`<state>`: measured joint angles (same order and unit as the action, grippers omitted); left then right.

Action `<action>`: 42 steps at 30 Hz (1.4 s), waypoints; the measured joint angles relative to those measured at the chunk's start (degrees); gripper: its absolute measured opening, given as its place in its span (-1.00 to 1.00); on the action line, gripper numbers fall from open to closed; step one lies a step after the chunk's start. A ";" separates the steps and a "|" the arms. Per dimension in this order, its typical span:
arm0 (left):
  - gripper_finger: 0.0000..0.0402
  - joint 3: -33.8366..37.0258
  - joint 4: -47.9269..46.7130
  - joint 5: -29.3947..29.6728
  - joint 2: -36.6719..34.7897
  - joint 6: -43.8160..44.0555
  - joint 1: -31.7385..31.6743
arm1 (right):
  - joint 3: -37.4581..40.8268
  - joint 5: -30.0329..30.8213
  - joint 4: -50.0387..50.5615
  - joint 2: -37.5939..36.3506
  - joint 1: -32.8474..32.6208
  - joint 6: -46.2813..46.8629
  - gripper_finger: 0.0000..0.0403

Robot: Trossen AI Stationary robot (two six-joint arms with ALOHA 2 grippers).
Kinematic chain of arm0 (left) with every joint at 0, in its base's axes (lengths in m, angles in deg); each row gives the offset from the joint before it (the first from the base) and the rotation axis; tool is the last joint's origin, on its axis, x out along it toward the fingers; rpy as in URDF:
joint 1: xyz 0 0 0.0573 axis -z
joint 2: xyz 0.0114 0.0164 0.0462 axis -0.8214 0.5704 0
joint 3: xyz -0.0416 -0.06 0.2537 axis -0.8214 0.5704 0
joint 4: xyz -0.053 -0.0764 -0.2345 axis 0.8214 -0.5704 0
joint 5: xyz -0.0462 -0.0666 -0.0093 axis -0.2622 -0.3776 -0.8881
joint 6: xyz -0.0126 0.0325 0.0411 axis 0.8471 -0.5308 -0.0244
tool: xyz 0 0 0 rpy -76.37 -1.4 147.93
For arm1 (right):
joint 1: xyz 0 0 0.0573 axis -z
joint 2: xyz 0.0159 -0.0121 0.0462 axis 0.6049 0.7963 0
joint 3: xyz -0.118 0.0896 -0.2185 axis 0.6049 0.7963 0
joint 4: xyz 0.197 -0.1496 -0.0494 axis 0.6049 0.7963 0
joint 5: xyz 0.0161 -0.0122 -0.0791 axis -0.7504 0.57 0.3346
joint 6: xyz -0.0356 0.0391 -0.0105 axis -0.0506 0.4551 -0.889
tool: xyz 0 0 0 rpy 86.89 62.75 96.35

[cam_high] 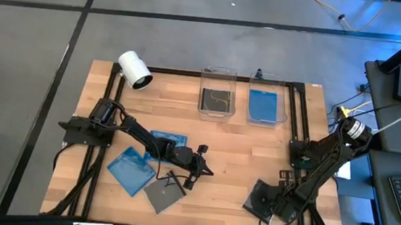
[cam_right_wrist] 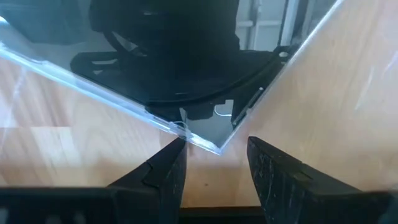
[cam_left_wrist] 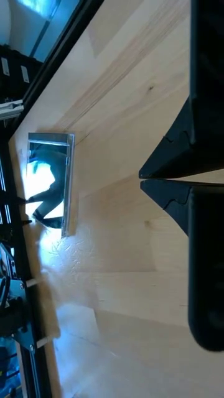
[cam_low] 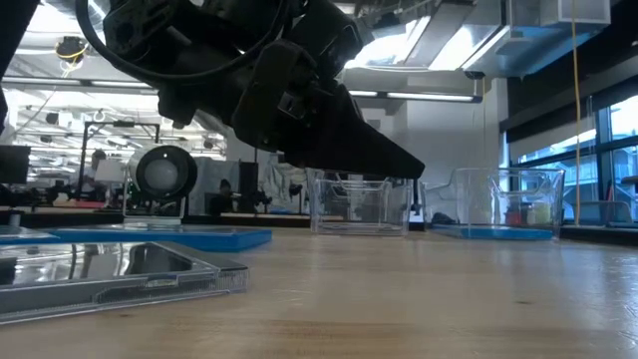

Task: Pick & place jewel cases by type
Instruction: Put the right black CD case into the left transparent bin

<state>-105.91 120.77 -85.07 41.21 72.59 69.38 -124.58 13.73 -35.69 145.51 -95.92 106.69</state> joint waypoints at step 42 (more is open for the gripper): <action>-0.38 -5.45 -7.82 -4.12 0.62 1.50 7.54 | 0.04 2.24 -15.72 -0.04 13.86 -4.37 -0.14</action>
<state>-111.36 112.95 -89.19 41.83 74.09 76.92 -124.53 15.96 -51.42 145.47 -82.05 102.32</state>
